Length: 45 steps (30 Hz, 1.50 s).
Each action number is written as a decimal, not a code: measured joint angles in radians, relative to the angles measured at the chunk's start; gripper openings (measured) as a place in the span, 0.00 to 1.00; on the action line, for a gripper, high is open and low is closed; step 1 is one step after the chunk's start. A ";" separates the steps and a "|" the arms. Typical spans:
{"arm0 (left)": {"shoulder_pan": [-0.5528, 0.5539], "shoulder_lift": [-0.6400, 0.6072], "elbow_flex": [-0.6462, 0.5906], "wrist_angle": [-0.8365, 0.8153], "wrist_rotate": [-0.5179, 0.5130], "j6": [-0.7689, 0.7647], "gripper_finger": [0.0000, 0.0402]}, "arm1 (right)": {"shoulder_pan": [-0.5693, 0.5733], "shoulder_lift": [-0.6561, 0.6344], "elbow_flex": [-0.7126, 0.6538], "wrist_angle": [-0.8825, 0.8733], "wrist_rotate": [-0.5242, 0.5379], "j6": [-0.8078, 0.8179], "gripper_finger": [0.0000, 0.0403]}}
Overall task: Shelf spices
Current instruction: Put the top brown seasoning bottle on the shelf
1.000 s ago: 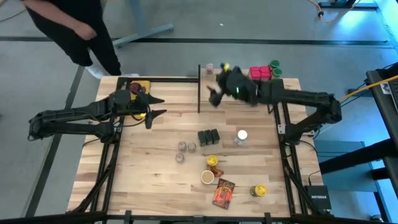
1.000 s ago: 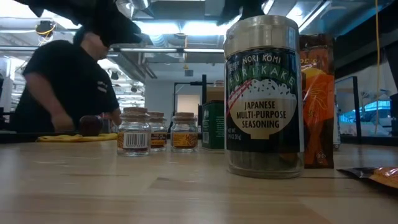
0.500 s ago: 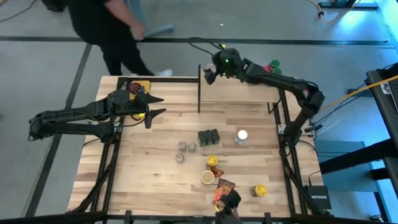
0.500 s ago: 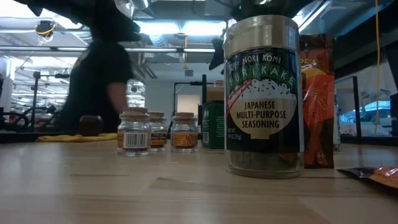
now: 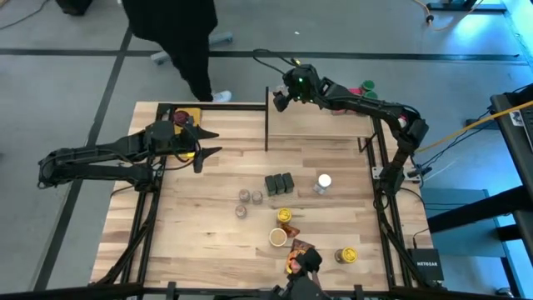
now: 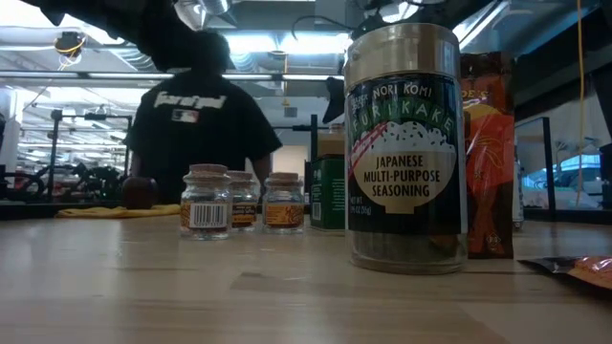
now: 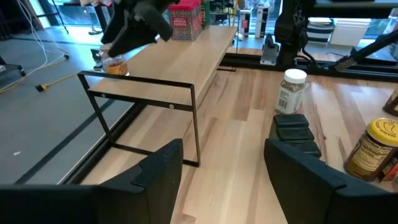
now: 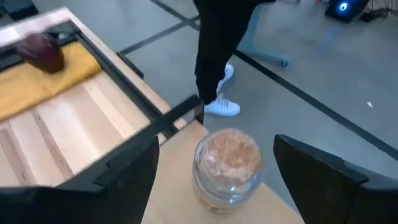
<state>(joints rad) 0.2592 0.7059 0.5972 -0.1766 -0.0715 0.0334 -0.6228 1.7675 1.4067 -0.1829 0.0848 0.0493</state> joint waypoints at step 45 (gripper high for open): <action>0.000 0.000 0.000 0.000 0.000 0.006 0.55 | 0.054 0.058 0.000 0.088 0.095 0.201 0.48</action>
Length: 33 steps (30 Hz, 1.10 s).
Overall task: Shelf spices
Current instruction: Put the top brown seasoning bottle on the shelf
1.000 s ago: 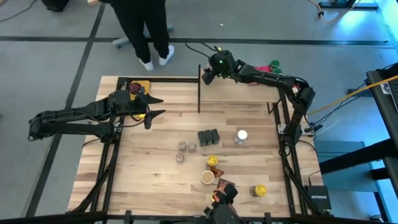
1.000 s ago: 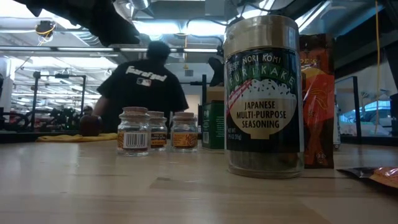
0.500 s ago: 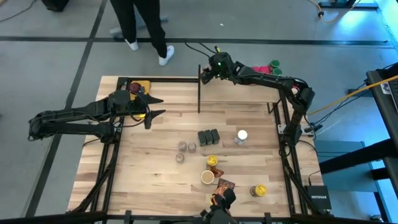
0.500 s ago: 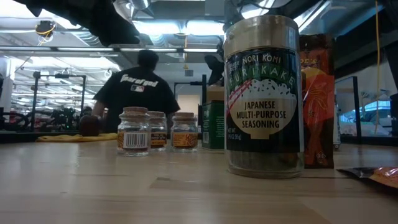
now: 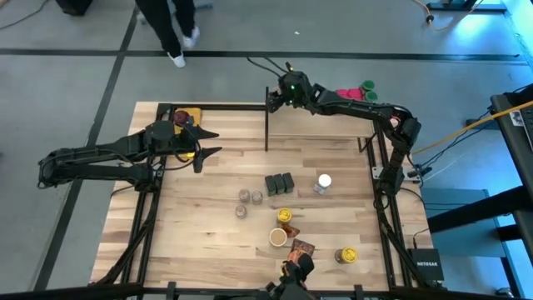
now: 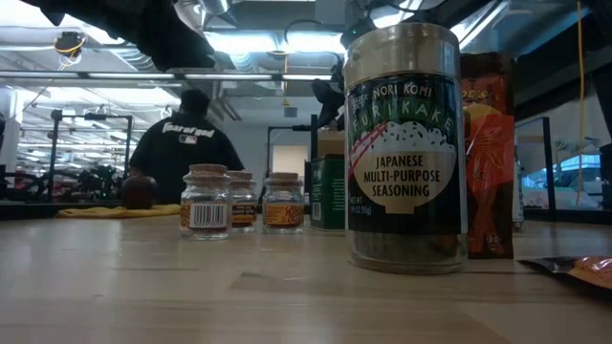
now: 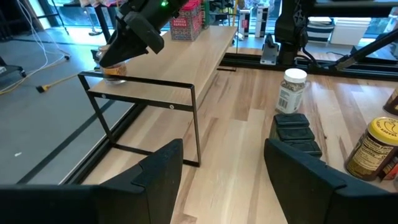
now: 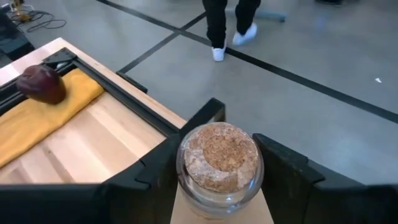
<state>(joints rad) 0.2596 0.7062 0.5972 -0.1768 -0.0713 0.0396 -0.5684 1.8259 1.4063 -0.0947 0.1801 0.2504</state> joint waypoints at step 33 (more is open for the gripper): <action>0.000 0.000 0.000 -0.001 0.000 0.017 0.55 | -0.001 0.040 0.000 0.070 -0.034 0.017 0.49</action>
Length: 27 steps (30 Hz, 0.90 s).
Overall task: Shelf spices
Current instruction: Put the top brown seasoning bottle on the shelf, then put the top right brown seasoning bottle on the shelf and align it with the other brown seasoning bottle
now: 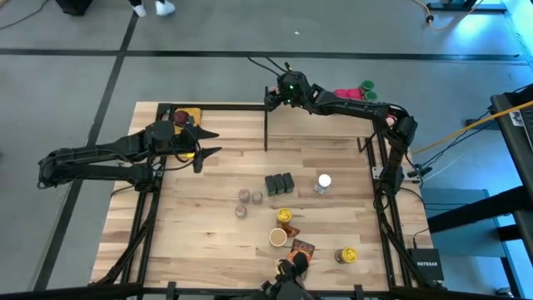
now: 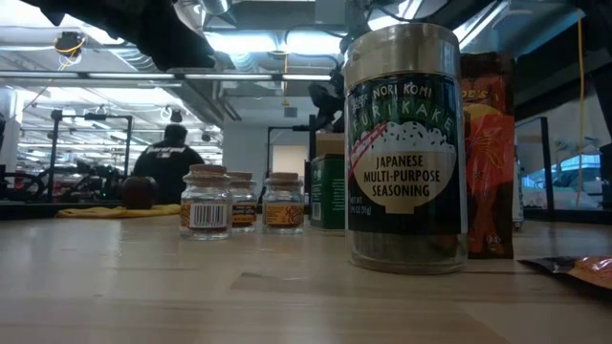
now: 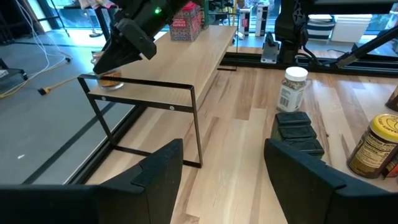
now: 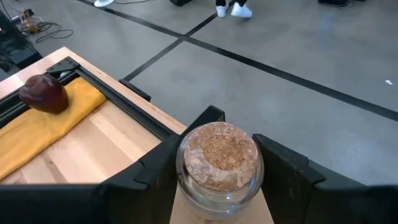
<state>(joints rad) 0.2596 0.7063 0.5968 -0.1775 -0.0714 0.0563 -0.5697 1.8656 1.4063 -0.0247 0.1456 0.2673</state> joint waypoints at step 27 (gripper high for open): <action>0.000 0.000 0.000 0.001 0.000 -0.001 0.55 | 0.014 -0.041 0.000 0.006 -0.021 -0.031 0.67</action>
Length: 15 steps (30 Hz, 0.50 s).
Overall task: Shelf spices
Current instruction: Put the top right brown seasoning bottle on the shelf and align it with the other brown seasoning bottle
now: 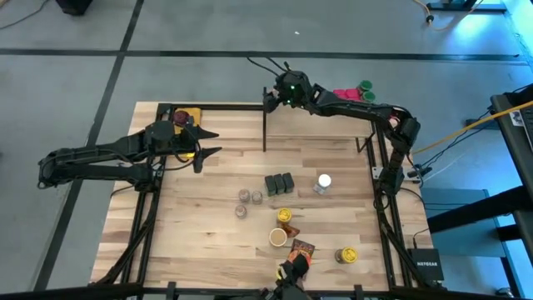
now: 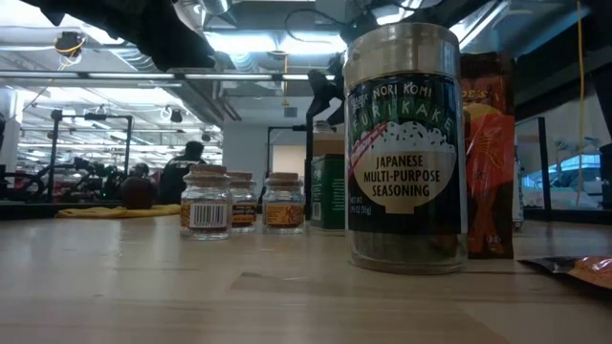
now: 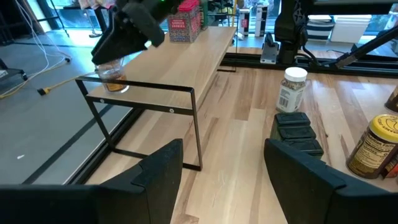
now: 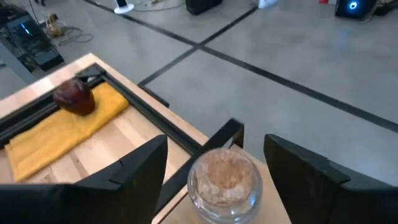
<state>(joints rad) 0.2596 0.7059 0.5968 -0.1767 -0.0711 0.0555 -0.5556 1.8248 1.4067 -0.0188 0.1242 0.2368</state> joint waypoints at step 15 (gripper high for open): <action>0.000 0.000 0.000 0.000 0.000 0.000 0.55 | 0.007 -0.071 0.000 -0.017 -0.003 -0.010 0.67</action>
<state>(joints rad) 0.2596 0.7059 0.5968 -0.1768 -0.0711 0.0555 -0.5491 1.7534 1.4067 -0.0363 0.1207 0.2267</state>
